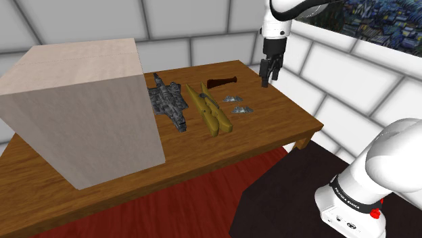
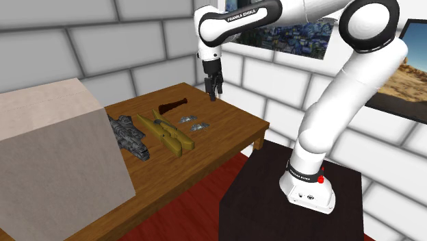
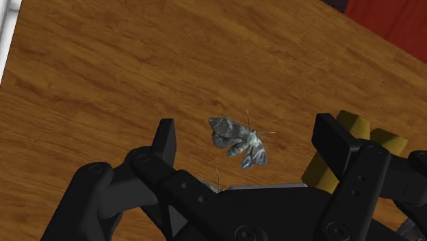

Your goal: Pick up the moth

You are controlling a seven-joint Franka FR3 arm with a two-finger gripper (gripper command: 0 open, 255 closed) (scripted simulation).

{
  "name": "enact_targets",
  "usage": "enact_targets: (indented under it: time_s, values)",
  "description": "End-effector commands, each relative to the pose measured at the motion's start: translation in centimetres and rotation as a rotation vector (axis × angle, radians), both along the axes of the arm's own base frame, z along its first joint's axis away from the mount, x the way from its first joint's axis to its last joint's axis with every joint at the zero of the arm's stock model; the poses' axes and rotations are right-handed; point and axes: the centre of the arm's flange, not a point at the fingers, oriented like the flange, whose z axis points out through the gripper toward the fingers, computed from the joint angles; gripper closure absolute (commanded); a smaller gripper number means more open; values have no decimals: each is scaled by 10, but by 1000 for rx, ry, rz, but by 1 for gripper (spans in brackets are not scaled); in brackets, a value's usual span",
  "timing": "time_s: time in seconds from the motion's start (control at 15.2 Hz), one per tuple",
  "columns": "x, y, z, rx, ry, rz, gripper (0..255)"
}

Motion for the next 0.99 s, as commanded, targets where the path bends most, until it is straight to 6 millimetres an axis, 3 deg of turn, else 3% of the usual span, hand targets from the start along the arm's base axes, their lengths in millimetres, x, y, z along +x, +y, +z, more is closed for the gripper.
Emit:
enact_targets:
  time_s: [0.0, 0.79, 0.92]
  values:
    - [27, 1, -15, 10, 9, 42, 0]
    - [165, 23, -106, 71, 61, 284, 0]
    - [175, 26, -119, 75, 65, 301, 0]
